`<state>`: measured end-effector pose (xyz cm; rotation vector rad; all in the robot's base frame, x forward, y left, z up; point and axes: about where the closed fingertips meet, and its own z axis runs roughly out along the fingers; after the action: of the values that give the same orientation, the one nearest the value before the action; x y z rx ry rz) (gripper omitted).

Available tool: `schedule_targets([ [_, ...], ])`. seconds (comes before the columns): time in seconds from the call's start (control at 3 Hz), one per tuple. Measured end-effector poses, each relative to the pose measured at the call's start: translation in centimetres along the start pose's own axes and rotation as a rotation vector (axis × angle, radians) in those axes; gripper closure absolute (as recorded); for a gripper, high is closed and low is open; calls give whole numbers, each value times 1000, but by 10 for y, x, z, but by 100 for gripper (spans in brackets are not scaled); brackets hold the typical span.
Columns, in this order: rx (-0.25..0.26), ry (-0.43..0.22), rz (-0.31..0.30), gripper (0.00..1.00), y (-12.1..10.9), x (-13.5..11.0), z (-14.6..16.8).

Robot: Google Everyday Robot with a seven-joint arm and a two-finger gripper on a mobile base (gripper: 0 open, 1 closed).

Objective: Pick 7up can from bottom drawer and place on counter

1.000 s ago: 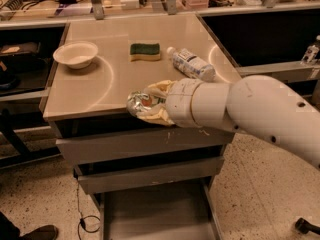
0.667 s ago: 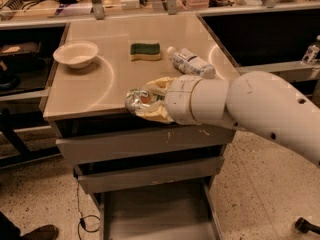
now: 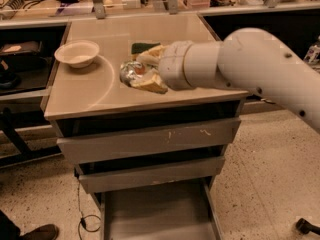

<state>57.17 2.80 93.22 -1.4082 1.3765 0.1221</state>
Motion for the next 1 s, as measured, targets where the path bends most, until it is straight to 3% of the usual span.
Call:
schedule_targets([
  [0.33,-29,-20,-34,100,-33,-13,29],
  [0.67,-86,-37,-40,100,-48,-15,66],
  [1.0,-155,-46,-28,100,-48,-10,104],
])
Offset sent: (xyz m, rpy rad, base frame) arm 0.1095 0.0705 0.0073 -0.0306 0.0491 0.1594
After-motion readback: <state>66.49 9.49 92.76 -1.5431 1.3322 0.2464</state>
